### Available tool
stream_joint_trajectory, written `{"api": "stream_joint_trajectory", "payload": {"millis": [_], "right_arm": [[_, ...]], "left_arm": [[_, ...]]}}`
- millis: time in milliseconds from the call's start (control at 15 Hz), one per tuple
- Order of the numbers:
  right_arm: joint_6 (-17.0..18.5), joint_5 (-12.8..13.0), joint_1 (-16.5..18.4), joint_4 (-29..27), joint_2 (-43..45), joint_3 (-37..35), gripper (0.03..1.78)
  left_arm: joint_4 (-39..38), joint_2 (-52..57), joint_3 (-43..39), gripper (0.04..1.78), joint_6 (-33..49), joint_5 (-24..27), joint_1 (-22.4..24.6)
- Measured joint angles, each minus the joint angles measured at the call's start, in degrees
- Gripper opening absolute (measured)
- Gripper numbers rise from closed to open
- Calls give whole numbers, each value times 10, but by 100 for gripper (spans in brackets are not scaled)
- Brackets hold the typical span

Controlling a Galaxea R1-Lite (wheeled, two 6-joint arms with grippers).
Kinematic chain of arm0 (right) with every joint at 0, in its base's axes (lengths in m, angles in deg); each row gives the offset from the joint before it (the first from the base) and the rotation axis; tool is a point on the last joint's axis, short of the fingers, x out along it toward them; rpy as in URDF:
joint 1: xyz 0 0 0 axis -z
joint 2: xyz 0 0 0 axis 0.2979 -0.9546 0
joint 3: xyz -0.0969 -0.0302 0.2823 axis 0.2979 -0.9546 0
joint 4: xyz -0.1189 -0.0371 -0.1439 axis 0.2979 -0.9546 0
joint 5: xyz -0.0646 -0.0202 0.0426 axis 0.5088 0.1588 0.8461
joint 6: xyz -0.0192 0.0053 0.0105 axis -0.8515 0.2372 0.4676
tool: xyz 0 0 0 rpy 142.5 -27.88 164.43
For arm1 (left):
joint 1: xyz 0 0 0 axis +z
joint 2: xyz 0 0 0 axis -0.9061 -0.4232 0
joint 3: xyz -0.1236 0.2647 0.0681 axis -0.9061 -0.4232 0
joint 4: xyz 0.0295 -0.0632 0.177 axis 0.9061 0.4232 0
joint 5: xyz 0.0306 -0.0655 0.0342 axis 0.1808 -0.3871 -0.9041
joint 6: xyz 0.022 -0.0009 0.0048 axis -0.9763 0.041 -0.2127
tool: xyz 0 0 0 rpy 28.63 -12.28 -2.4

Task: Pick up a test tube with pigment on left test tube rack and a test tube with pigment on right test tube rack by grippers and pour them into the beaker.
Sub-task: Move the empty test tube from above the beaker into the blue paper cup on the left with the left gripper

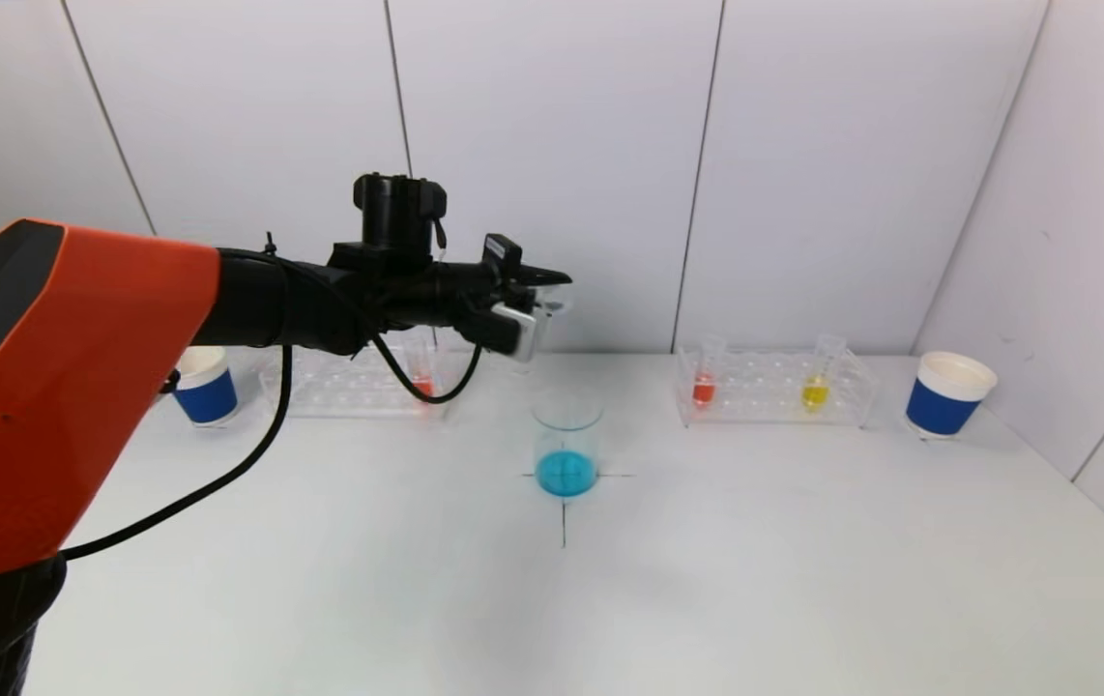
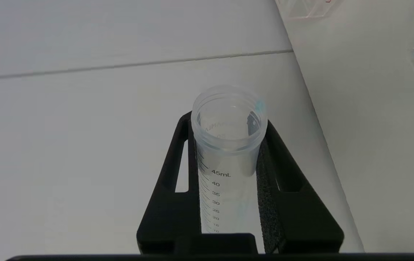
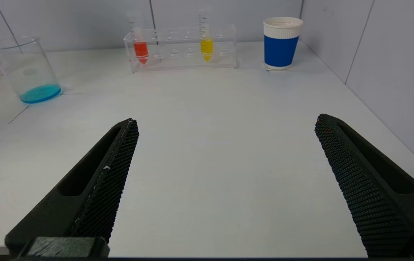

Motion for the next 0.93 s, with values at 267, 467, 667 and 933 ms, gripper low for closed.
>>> {"api": "stream_joint_trajectory", "payload": {"millis": [267,467,667,933], "right_arm": [[0,0,0,0,0,0,177],[0,0,0,0,0,0,177],[0,0,0,0,0,0,177],[0,0,0,0,0,0,177]], "left_arm": [[-2,46,1,45,135,-62,3],[-4,87,2,45,262,-144,2],[-4,122,14,45,426,-255,1],[-2,157,34,45,615,-428,7]]}}
